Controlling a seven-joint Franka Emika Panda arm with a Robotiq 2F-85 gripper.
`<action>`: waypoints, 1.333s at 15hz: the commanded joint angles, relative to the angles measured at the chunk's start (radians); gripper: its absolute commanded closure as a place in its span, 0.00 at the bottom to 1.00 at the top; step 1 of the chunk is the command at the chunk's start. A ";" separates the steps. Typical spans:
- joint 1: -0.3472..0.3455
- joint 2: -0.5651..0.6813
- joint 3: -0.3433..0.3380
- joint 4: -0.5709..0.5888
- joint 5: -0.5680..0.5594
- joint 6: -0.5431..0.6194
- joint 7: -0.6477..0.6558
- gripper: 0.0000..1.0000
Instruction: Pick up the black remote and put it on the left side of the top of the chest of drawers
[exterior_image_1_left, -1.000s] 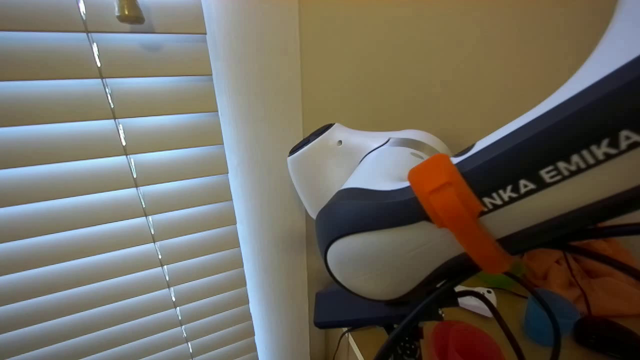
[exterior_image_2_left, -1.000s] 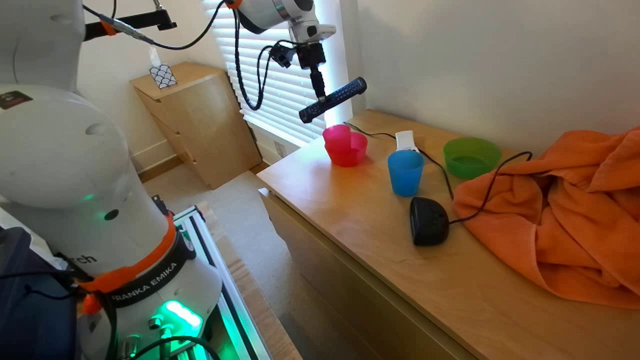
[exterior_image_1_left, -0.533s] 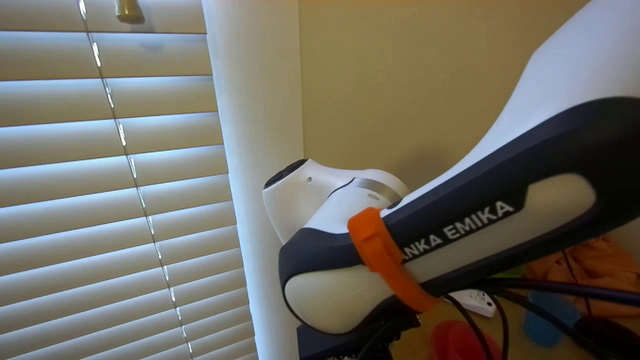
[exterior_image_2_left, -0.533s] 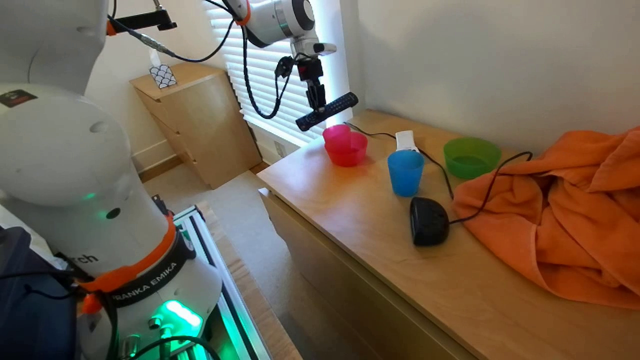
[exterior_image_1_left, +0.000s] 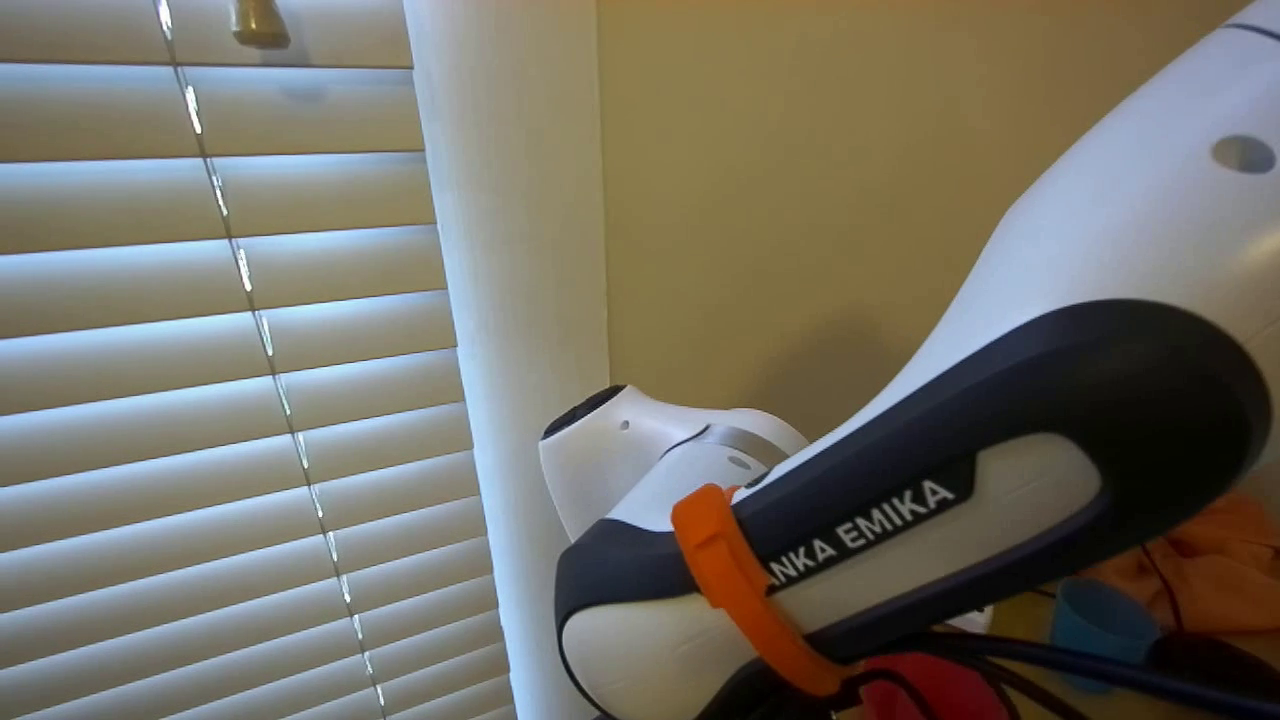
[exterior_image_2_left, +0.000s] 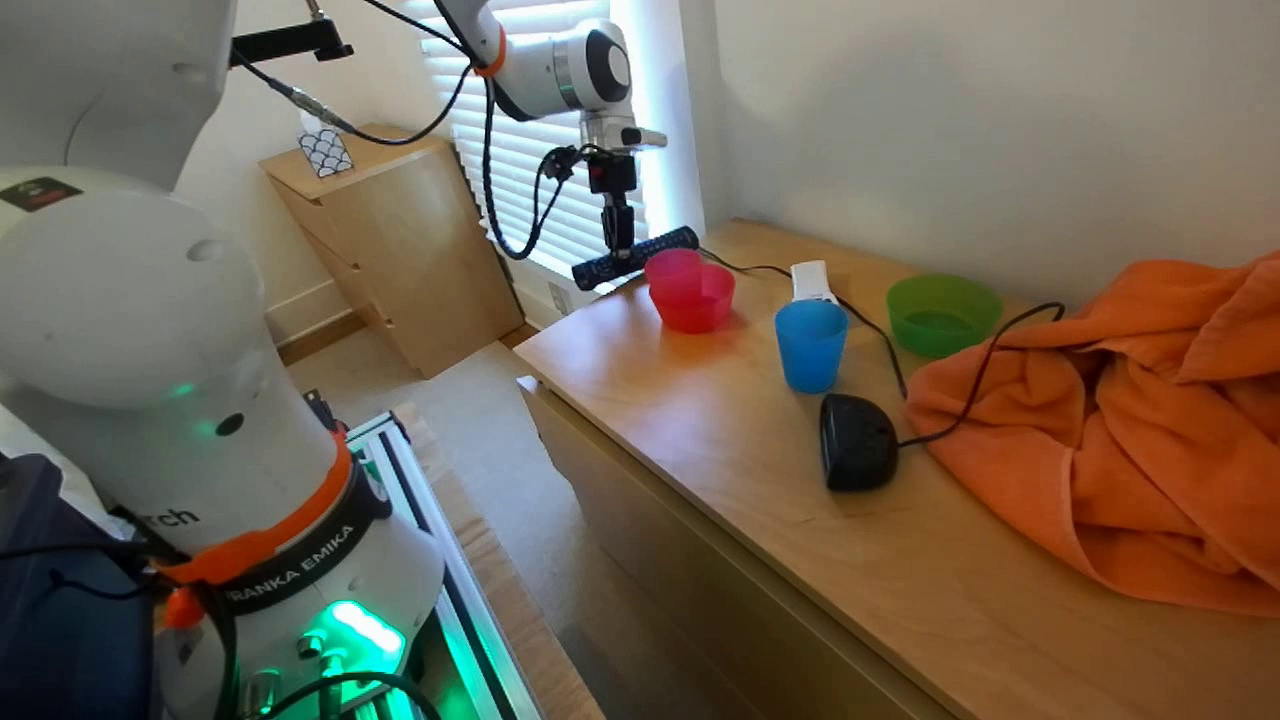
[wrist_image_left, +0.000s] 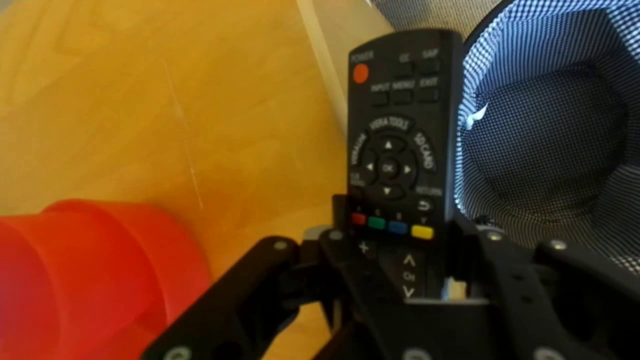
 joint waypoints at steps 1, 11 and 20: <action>0.062 -0.114 -0.042 -0.104 -0.057 -0.002 0.093 0.82; 0.041 -0.204 -0.014 -0.250 -0.155 0.051 0.053 0.57; 0.018 -0.186 -0.019 -0.289 -0.256 0.083 -0.214 0.82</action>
